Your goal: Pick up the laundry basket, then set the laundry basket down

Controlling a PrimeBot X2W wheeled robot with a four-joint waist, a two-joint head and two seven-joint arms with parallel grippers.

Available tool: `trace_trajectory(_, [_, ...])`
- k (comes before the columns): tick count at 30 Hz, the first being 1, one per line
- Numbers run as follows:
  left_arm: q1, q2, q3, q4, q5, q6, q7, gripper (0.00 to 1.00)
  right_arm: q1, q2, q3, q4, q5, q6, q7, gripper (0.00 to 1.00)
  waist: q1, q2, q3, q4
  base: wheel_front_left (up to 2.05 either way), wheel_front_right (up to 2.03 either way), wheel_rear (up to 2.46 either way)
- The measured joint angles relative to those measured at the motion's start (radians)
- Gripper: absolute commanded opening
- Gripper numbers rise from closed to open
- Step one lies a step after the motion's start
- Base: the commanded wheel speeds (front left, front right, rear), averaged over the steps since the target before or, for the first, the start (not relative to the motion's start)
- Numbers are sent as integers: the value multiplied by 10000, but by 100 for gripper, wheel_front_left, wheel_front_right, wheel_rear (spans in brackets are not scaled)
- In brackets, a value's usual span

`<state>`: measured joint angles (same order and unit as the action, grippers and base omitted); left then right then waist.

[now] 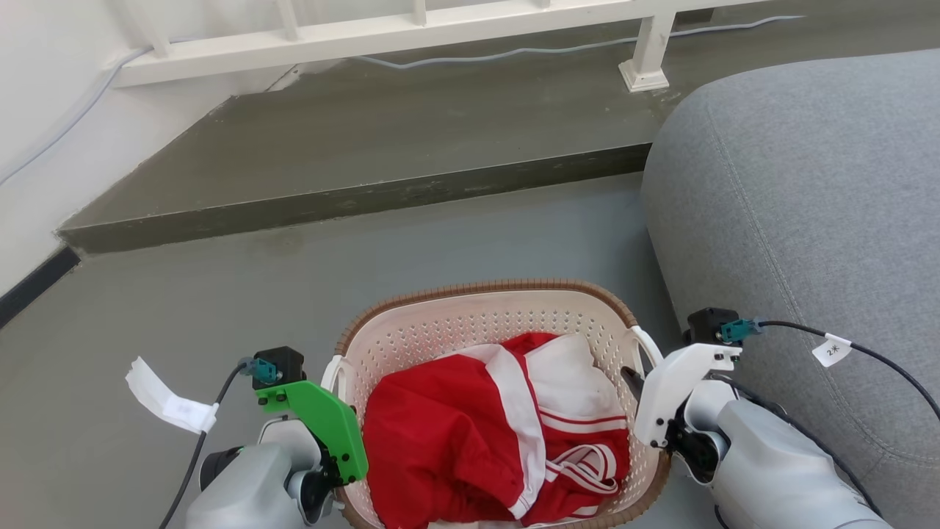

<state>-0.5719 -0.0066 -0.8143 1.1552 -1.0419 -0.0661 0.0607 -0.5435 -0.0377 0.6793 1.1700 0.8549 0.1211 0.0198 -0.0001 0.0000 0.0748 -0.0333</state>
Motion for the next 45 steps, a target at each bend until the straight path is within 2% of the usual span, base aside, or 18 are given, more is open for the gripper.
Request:
trace_trajectory(31, [37, 48, -341, -140, -290, 313, 59, 0, 2, -36, 389, 8, 437, -84, 75, 0, 1, 0, -9, -65, 0, 0, 0])
trace_trajectory(45, [-36, 94, -376, -322, -550, 399, -111, 0, -265, -79, 502, -10, 545, -174, 56, 0, 0, 0, 457, -71, 0, 0, 0])
